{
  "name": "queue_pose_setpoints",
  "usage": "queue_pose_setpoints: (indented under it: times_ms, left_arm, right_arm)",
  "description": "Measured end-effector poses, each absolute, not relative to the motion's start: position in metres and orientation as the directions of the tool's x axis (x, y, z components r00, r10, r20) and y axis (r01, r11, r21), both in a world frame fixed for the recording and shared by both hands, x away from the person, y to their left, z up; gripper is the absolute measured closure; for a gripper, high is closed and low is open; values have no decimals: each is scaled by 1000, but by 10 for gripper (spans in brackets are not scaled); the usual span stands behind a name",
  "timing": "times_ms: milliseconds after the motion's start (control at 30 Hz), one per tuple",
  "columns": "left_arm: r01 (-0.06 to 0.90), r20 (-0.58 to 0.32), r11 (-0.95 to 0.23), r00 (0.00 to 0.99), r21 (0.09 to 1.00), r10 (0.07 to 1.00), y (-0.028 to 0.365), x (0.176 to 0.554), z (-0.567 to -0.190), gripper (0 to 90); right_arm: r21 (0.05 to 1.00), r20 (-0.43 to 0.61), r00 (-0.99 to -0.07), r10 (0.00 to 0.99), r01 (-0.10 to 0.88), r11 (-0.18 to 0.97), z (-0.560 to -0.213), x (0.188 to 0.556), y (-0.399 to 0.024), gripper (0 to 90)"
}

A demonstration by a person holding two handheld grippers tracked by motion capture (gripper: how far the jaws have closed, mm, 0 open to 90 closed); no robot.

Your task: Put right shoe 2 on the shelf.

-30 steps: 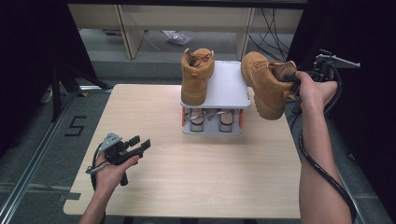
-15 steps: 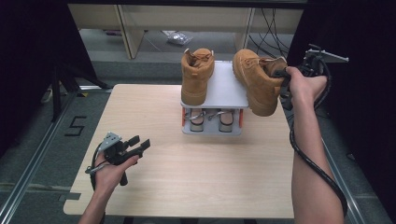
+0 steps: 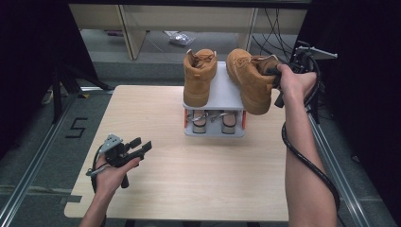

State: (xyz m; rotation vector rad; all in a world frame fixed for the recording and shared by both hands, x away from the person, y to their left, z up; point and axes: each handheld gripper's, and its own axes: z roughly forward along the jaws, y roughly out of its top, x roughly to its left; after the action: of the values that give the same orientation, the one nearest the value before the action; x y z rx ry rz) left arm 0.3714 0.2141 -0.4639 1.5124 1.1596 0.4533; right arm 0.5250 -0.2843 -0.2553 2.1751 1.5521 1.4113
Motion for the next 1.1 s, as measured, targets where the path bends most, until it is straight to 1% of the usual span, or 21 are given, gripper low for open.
queue_pose_setpoints:
  times_ms: [67, 233, 333, 367, 400, 467, 533, 600, 700, 800, 867, 1000, 1033, 1067, 1100]
  left_arm:
    - [416, -304, 107, 442, 903, 844, 214, 371, -464, 456]
    - [415, -299, 103, 442, 904, 845, 215, 371, -464, 458]
    - [414, -299, 103, 443, 904, 845, 215, 371, -464, 458]
    - [414, -300, 103, 443, 904, 845, 215, 371, -464, 458]
    - [414, -300, 104, 444, 905, 844, 215, 371, -464, 459]
    - [415, -301, 105, 442, 904, 845, 215, 371, -464, 459]
    - [416, -301, 104, 443, 904, 845, 215, 371, -464, 458]
    - [415, -301, 104, 444, 904, 844, 215, 371, -464, 459]
    - [415, -297, 98, 447, 905, 844, 215, 371, -464, 459]
    - [414, -295, 97, 448, 905, 844, 215, 371, -464, 459]
    - [414, -299, 102, 445, 905, 844, 215, 371, -464, 459]
    - [416, -299, 101, 444, 904, 845, 215, 371, -465, 459]
    - [417, -296, 98, 444, 904, 846, 216, 371, -465, 459]
    - [416, -297, 99, 444, 904, 845, 216, 371, -465, 459]
    - [414, -298, 101, 445, 905, 844, 216, 371, -465, 459]
  right_arm:
    - [541, 625, 50, 779, 691, -479, -255, 527, -280, 817]
    - [558, 609, 33, 793, 693, -457, -255, 531, -272, 815]
    - [533, 634, 52, 772, 694, -484, -255, 534, -265, 814]
    - [569, 606, 26, 795, 685, -456, -257, 536, -265, 813]
    - [547, 621, 37, 783, 694, -467, -256, 537, -262, 812]
    - [536, 627, 43, 777, 700, -472, -257, 538, -259, 812]
    - [556, 612, 27, 790, 696, -455, -259, 540, -257, 811]
    - [538, 628, 46, 777, 695, -477, -258, 540, -256, 810]
    - [556, 613, 36, 789, 690, -464, -259, 540, -258, 804]
    - [533, 631, 66, 773, 687, -494, -260, 541, -255, 800]
    - [560, 607, 51, 793, 681, -472, -259, 542, -253, 794]
    - [570, 612, 33, 790, 674, -470, -260, 544, -252, 757]
    - [574, 612, 35, 790, 668, -474, -260, 545, -250, 739]
    - [602, 593, 16, 805, 656, -456, -260, 546, -249, 706]
    - [597, 598, 17, 802, 658, -459, -258, 545, -247, 675]
